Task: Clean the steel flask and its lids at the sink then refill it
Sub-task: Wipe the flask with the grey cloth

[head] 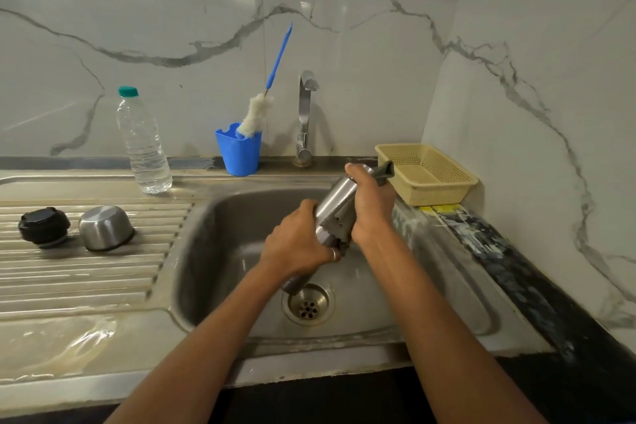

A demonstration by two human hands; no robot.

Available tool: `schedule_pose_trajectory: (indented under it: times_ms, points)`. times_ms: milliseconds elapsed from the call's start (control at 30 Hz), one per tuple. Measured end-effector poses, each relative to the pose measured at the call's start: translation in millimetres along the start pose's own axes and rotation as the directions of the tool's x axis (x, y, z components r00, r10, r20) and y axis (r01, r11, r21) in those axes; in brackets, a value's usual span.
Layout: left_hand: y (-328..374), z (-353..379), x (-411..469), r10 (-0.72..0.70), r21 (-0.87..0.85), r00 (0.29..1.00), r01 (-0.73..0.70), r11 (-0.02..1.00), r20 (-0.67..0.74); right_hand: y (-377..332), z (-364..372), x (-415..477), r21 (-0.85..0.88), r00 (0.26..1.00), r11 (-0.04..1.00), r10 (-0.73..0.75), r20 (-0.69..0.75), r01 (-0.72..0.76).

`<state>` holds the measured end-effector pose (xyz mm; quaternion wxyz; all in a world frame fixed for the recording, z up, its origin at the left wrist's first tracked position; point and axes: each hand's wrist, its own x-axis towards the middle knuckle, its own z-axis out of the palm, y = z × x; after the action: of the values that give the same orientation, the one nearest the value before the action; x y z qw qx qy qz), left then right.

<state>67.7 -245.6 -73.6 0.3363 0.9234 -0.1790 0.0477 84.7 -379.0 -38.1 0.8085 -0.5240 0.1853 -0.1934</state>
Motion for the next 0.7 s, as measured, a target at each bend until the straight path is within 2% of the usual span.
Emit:
schedule_pose_trajectory:
  times_ms: [33, 67, 100, 133, 167, 233, 267, 367, 467, 600, 700]
  points:
    - [3.3, 4.9, -1.6, 0.026, 0.118, 0.998, -0.018, 0.993, -0.065, 1.0, 2.3, -1.2, -0.007, 1.000, 1.000, -0.023, -0.022, 0.022]
    - [5.1, 8.6, -0.8, 0.029, 0.156, 0.996, -0.015, 0.988, -0.087, 1.0, 3.2, -1.0, -0.020, 0.998, 0.998, -0.058, -0.027, 0.057]
    - [7.0, 8.0, -0.1, 0.003, 0.125, 0.998, 0.005, 0.992, -0.064, -0.5, 3.6, -1.8, -0.045, 0.996, 0.995, -0.093, -0.017, 0.092]
    - [7.0, 5.0, 2.5, -0.033, -0.004, 0.999, 0.033, 0.999, -0.007, -2.2, 4.2, -2.7, -0.075, 0.992, 0.990, -0.123, 0.009, 0.124]
    - [6.6, -0.3, 4.6, -0.054, -0.202, 0.996, 0.068, 0.977, 0.076, -4.2, 5.0, -3.9, -0.099, 0.989, 0.985, -0.138, 0.051, 0.143]
    - [1.1, -7.4, 6.9, -0.034, -0.520, 0.979, 0.135, 0.843, 0.199, -5.4, 6.0, -6.1, -0.114, 0.976, 0.981, -0.140, 0.169, 0.160]
    - [-1.5, -8.8, 6.6, -0.023, -0.592, 0.978, 0.146, 0.793, 0.210, -4.7, 6.8, -7.2, -0.100, 0.967, 0.983, -0.130, 0.218, 0.155]
    - [-6.0, -7.1, 5.7, -0.046, -0.628, 0.990, 0.122, 0.769, 0.135, 0.1, 11.6, -9.6, -0.067, 0.942, 0.993, -0.072, 0.327, 0.099]
    - [-12.9, -5.0, 11.6, -0.096, -0.649, 0.994, 0.112, 0.752, 0.060, 6.7, 17.0, -8.4, -0.143, 0.925, 0.982, -0.062, 0.374, 0.123]
    - [-18.2, -6.2, 16.7, -0.123, -0.617, 0.991, 0.063, 0.784, -0.055, 11.7, 22.0, -11.6, -0.230, 0.941, 0.969, -0.004, 0.339, 0.087]
    - [-16.8, -13.5, 16.0, -0.150, -0.618, 0.979, 0.034, 0.785, -0.137, 7.6, 17.5, -11.1, -0.137, 0.962, 0.988, 0.101, 0.253, -0.068]
